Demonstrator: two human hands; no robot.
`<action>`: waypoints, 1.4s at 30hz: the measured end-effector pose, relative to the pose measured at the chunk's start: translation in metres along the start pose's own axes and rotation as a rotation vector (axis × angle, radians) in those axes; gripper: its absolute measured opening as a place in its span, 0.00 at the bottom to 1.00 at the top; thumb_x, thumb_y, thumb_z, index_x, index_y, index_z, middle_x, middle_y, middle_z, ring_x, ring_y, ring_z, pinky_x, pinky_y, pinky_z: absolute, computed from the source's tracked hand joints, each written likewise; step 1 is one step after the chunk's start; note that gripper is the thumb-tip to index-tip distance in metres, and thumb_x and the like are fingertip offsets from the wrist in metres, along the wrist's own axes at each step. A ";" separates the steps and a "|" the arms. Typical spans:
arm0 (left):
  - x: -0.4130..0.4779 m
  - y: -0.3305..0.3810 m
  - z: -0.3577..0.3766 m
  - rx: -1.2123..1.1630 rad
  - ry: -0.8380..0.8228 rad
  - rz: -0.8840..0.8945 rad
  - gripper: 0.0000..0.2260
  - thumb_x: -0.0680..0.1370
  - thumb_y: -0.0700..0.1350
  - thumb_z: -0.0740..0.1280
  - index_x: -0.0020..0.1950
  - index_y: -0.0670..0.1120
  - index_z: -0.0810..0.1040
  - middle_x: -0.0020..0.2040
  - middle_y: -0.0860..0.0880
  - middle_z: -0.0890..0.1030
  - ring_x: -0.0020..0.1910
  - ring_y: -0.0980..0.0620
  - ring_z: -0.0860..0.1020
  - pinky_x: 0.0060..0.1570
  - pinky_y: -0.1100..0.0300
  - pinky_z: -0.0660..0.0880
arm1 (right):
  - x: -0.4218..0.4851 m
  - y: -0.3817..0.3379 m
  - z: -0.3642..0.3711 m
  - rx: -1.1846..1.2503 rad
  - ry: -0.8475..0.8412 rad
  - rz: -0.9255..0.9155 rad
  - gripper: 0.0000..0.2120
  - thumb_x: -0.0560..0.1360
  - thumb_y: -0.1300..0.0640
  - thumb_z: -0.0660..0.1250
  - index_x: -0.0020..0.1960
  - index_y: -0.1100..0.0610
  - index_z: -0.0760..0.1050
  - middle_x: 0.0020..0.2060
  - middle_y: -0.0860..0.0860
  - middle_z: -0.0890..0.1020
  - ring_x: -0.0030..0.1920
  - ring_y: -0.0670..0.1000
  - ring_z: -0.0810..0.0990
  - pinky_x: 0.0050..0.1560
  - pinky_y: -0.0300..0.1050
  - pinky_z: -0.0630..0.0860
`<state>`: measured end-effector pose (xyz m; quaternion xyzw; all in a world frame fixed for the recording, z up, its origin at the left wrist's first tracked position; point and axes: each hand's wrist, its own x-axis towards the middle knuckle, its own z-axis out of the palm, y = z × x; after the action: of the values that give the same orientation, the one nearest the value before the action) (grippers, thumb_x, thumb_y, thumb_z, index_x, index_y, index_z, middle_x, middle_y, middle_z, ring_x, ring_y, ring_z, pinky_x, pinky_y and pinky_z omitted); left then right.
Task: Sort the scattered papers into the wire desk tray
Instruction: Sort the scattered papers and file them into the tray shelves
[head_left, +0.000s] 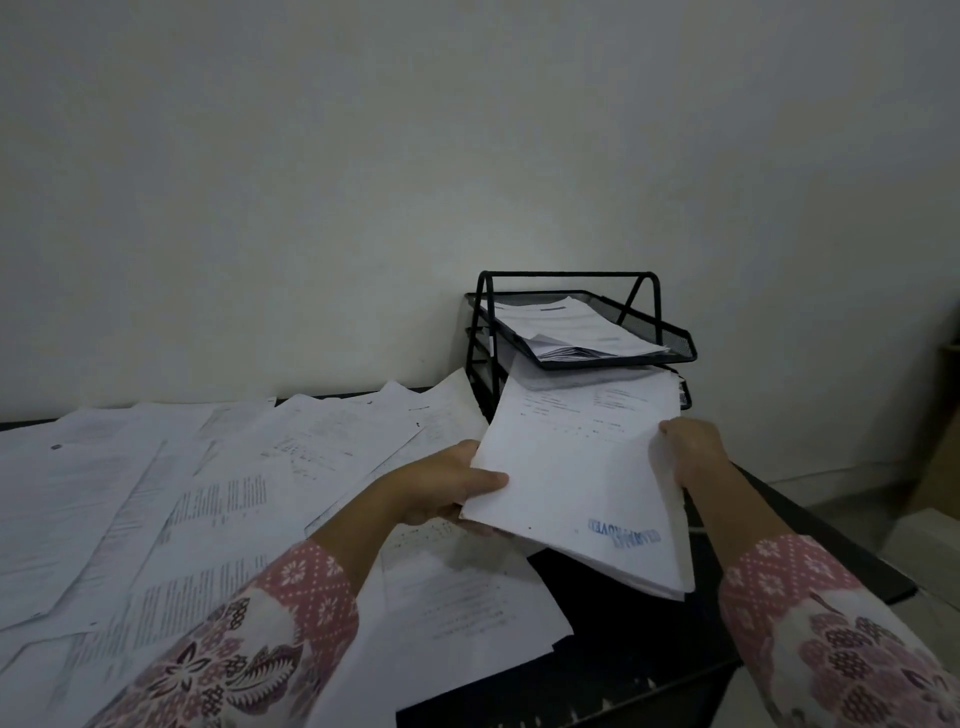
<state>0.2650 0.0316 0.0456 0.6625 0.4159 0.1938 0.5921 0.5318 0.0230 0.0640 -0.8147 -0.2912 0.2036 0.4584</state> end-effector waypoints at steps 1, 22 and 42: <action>0.003 0.000 0.002 0.004 0.000 0.006 0.18 0.80 0.42 0.62 0.68 0.46 0.62 0.63 0.41 0.74 0.49 0.46 0.79 0.33 0.61 0.79 | 0.003 -0.002 -0.005 0.293 -0.031 0.083 0.09 0.79 0.63 0.57 0.40 0.56 0.68 0.63 0.57 0.75 0.51 0.49 0.77 0.56 0.41 0.73; 0.081 0.059 0.057 -0.167 0.421 0.124 0.11 0.78 0.33 0.57 0.57 0.44 0.60 0.48 0.46 0.68 0.40 0.46 0.76 0.25 0.61 0.77 | 0.033 0.016 -0.026 0.577 -0.172 0.073 0.06 0.73 0.68 0.60 0.38 0.63 0.66 0.30 0.55 0.68 0.15 0.45 0.65 0.16 0.30 0.57; 0.102 0.051 0.051 -0.082 0.525 0.303 0.23 0.76 0.38 0.69 0.69 0.35 0.68 0.58 0.40 0.78 0.54 0.44 0.80 0.57 0.57 0.75 | 0.086 -0.015 0.010 0.736 -0.032 0.023 0.09 0.75 0.67 0.63 0.54 0.61 0.69 0.41 0.55 0.75 0.41 0.52 0.78 0.44 0.42 0.80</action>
<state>0.3788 0.0823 0.0584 0.6197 0.4431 0.4610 0.4551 0.5860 0.0921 0.0663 -0.5952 -0.1963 0.3127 0.7137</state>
